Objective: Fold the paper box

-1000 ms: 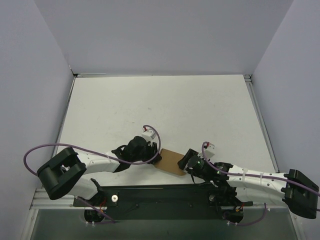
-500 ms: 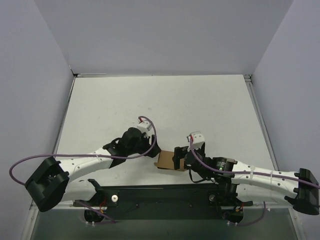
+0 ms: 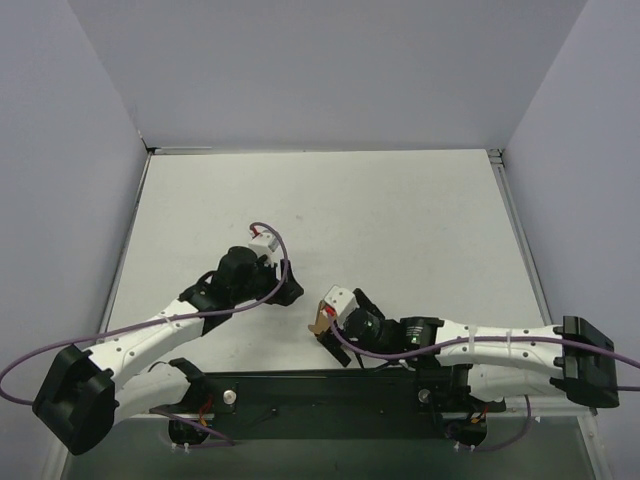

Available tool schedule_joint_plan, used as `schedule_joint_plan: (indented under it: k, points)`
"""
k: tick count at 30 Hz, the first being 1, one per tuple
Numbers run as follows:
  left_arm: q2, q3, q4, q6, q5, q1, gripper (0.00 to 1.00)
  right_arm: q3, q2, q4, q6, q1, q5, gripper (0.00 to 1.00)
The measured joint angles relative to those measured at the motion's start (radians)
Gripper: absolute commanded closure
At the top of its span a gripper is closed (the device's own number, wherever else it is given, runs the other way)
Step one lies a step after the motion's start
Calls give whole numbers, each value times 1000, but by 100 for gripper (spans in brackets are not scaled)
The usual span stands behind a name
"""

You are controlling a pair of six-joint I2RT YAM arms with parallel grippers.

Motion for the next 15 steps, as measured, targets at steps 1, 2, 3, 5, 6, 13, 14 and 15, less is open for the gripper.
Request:
schedule_joint_plan:
  k: [1,2,3,5,6,13,14,15]
  points:
    - [-13,0,-12,1,5,5,26,12,22,0,-18,14,-3,14]
    - [-24,0,-23,2,9,10,26,24,43,0,-34,29,-2,14]
    - [-34,0,-34,4,12,15,26,37,67,-2,-51,45,0,14]
    - [-52,2,-61,7,24,26,26,71,124,-9,-77,76,26,15]
    - [-60,3,-75,9,28,31,25,86,153,-13,-87,90,45,15]
    - [-115,76,-181,26,93,76,25,192,378,-52,-143,143,231,20]
    - [-121,90,-193,30,101,83,25,200,402,-56,-153,145,247,22]
    - [-126,106,-204,35,111,89,25,206,422,-59,-166,148,260,23]
